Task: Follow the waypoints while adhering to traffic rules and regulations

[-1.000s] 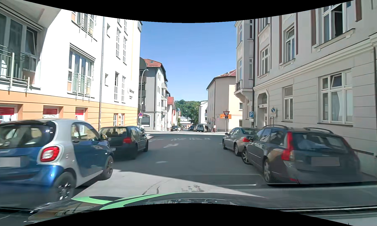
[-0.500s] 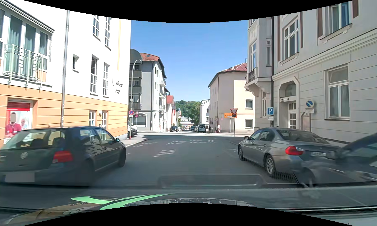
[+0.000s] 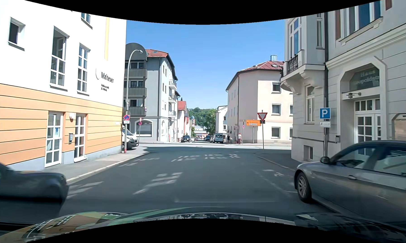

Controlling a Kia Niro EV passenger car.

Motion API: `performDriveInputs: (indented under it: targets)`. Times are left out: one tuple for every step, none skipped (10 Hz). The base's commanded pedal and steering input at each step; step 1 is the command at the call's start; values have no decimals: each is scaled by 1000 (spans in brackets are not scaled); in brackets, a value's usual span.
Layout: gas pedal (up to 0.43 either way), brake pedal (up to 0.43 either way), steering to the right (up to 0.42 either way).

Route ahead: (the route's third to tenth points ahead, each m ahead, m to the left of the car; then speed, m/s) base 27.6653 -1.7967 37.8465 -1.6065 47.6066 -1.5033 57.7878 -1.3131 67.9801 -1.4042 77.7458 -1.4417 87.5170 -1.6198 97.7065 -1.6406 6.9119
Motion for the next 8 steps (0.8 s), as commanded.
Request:
performDriveInputs:
  targets:
    - [0,232,7]
    - [0,232,7]
    - [0,238,7]
    - [0,238,7]
    - [0,238,7]
    - [0,244,6]
    - [0,244,6]
    - [0,244,6]
